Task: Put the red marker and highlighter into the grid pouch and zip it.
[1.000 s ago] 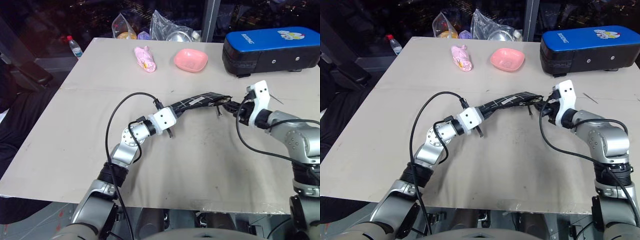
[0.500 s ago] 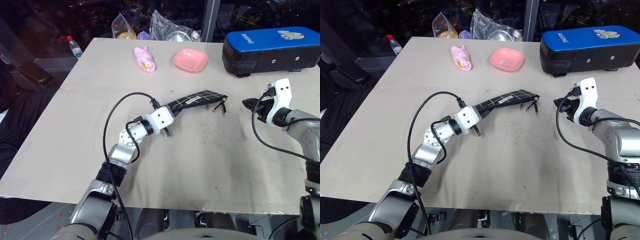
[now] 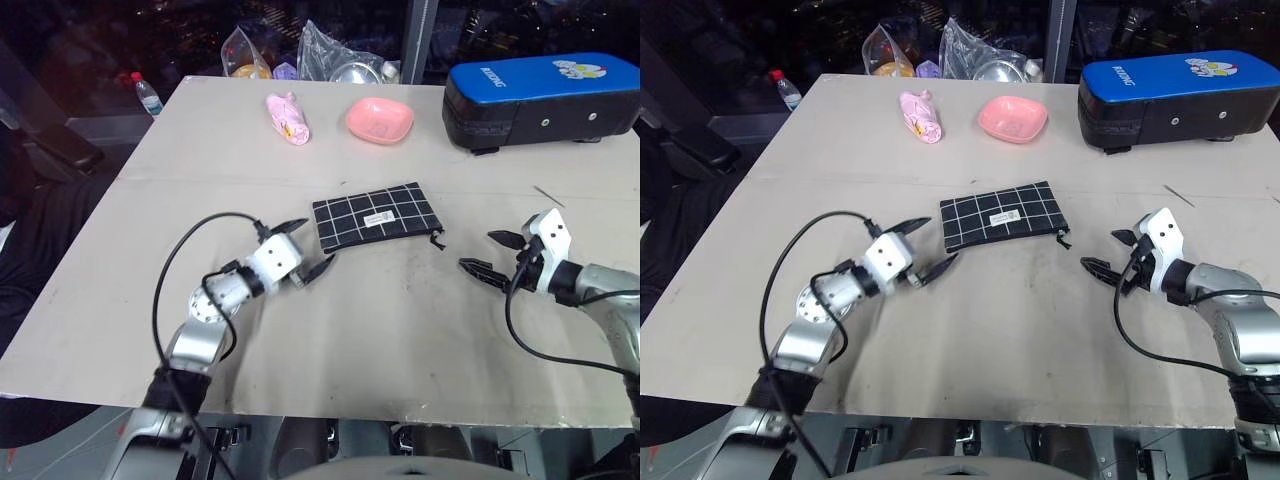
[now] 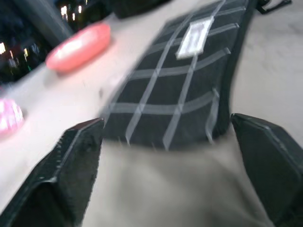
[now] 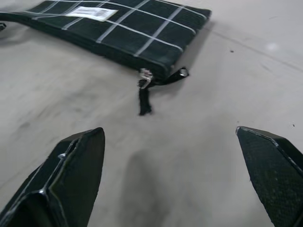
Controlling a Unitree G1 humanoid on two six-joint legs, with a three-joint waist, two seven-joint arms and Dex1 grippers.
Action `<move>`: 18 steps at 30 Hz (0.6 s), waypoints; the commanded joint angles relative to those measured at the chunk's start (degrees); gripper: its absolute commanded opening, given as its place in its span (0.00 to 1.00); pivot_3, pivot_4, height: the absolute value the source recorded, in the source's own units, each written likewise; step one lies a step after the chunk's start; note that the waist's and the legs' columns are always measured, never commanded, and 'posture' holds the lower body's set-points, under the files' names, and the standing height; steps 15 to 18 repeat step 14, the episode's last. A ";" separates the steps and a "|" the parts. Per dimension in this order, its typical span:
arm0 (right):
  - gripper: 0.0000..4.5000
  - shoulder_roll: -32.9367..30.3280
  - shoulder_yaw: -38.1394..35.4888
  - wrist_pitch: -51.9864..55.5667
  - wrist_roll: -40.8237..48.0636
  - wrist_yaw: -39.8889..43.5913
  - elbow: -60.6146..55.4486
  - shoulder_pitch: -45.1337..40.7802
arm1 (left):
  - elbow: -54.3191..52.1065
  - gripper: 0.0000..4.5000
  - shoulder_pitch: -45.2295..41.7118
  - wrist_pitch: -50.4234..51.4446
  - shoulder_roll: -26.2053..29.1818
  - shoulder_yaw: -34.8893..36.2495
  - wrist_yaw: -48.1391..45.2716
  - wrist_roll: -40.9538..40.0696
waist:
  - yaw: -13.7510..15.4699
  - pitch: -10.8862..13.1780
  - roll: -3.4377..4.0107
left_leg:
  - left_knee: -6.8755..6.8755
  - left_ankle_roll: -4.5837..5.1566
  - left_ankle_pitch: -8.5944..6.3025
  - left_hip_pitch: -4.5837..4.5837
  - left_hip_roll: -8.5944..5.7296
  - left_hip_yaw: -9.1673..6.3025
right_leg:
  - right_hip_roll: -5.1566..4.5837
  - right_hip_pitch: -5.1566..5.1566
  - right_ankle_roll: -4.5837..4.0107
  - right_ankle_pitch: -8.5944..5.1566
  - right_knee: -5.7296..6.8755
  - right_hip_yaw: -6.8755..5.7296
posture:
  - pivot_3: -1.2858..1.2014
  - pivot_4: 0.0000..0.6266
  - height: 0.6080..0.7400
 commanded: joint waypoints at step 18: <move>1.00 -1.99 -7.26 -21.86 3.31 18.85 23.16 1.05 | -24.59 0.99 17.64 22.94 4.09 8.45 0.89 -12.99 | 0.47 0.04 0.04 | 0.06 0.00 0.00 0.05 0.02 -0.01 | 0.04 0.06 -0.04 -0.02 -0.01 0.01 | 0.52 0.24 0.61</move>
